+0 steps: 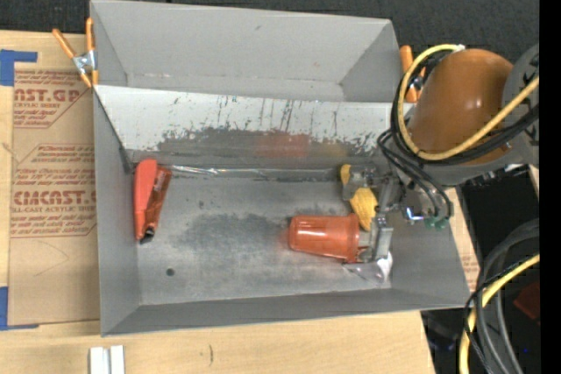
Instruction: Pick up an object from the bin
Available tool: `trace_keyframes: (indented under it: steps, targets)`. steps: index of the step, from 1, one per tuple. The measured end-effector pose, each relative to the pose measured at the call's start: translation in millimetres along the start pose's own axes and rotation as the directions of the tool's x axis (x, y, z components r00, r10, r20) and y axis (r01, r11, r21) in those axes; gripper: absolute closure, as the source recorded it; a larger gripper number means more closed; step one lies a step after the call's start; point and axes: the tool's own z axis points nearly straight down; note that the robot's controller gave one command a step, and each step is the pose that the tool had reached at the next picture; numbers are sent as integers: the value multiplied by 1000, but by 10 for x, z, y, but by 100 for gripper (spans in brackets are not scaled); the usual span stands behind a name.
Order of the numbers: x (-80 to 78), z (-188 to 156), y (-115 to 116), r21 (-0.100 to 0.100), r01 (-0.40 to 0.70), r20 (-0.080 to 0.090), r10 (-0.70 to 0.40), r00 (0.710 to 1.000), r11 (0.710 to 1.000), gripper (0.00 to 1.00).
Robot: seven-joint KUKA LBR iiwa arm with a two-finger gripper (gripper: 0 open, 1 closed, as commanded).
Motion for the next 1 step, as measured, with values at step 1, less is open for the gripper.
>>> trace_keyframes:
  steps: [1]
  targets:
    - [-14, -45, 3, 1, 1, 8, -1, 1000, 1000, 0]
